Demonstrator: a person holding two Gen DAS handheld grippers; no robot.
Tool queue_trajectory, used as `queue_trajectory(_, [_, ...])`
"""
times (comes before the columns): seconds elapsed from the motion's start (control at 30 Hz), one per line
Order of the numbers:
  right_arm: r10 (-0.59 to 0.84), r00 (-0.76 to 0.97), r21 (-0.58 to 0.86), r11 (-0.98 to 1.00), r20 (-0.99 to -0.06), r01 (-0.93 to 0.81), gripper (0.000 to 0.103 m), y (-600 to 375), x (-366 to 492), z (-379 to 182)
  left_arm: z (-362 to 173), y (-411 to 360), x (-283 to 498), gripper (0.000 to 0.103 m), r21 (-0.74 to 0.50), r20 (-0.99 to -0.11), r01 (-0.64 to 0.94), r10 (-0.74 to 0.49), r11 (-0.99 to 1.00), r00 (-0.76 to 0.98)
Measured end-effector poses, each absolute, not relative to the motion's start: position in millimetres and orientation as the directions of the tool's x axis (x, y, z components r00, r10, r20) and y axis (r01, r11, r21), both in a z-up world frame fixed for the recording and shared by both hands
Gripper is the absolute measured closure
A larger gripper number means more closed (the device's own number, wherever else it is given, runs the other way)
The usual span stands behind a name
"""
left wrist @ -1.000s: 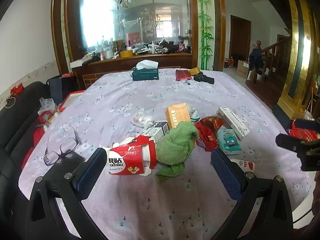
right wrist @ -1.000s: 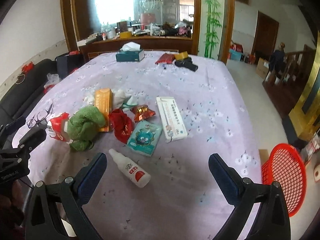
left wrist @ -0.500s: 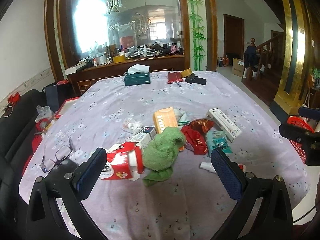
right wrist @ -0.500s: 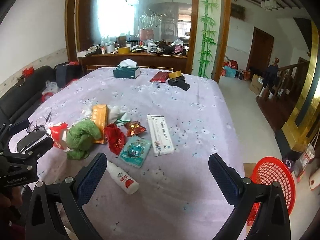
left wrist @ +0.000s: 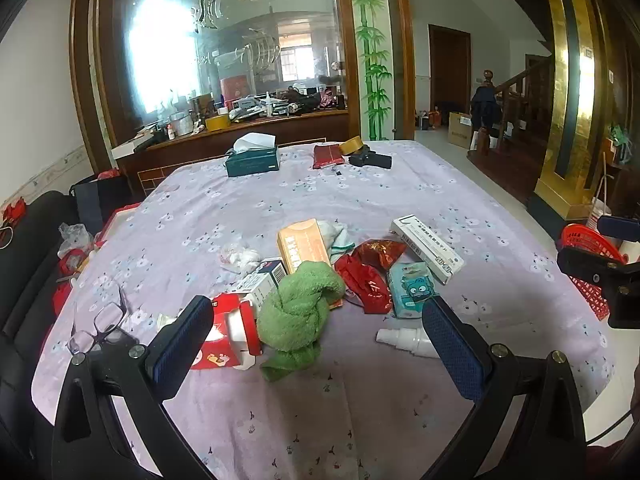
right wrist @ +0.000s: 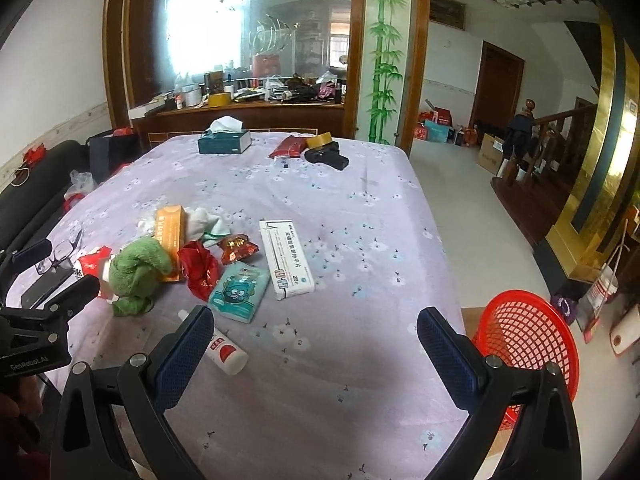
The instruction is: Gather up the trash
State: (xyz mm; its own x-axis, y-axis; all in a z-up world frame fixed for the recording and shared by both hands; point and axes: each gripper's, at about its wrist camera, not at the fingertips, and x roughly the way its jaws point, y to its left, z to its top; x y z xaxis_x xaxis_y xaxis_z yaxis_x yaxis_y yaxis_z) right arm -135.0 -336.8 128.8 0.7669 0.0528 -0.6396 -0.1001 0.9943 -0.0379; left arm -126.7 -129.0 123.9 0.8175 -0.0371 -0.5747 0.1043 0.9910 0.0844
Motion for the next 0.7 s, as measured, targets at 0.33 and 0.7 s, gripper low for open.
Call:
queue_trajectory(0.33, [0.057,0.759,-0.035,0.994,-0.648,-0.104,0.000,-335.6,-133.6,127.2,123.0,-128.6,-121.0,0.000,0.082,-0.578,0.115,-0.047,0.990,0.814])
queue_trajectory(0.7, [0.078,0.745,-0.025,0.992,-0.662,-0.127,0.000,-327.9,-126.8,123.4,120.1,-123.9,-118.3,0.000,0.081,-0.587,0.109,-0.041,0.991,0.808])
